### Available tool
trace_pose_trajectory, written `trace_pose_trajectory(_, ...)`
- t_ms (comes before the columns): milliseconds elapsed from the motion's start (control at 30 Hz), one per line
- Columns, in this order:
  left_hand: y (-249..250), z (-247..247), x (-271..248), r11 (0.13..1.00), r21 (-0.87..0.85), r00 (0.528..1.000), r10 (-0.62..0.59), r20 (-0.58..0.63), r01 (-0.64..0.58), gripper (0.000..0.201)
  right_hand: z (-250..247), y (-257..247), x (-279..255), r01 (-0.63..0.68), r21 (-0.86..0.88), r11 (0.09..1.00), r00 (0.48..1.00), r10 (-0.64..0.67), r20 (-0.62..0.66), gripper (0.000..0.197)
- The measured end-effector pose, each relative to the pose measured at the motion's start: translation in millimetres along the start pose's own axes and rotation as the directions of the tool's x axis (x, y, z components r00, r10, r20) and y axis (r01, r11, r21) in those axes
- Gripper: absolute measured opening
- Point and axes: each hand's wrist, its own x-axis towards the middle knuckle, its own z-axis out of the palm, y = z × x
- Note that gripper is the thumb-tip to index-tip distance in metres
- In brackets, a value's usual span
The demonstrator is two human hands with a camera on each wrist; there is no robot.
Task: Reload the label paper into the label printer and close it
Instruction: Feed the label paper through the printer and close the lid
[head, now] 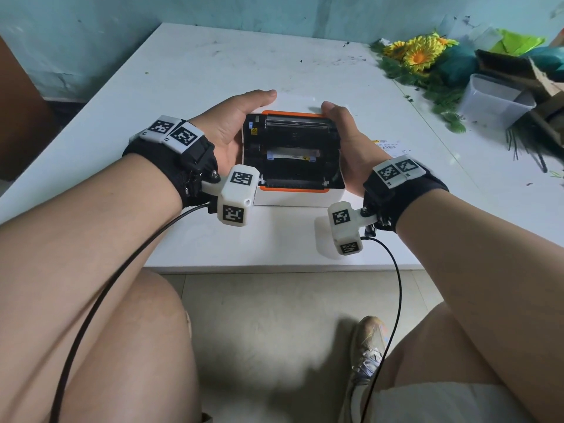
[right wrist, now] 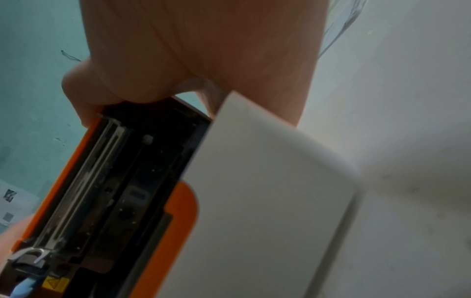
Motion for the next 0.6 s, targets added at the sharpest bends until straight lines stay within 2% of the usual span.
trace_pose_trajectory(400, 2, 6, -7, 1.000, 0.012, 0.999, 0.027, -0.019, -0.026, 0.071, -1, 1, 4, 0.004, -0.006, 1.000, 1.000, -0.004, 0.003, 0.054)
trace_pose_trajectory(467, 1, 12, -8, 0.999, 0.018, 0.998, 0.039, -0.049, -0.038, 0.064, -1, 1, 4, 0.008, -0.008, 1.000, 1.000, -0.008, -0.003, 0.055)
trace_pose_trajectory(567, -2, 19, -3, 0.993, 0.048, 0.983, 0.114, -0.147, -0.108, 0.036, 0, 1, 2, 0.034, 0.004, 0.999, 0.999, -0.034, -0.012, 0.055)
trace_pose_trajectory(600, -3, 20, -1, 0.992, 0.047, 0.981, 0.124, -0.150, -0.118, 0.040, 0, 2, 1, 0.047, 0.020, 0.999, 0.999, -0.046, -0.014, 0.052)
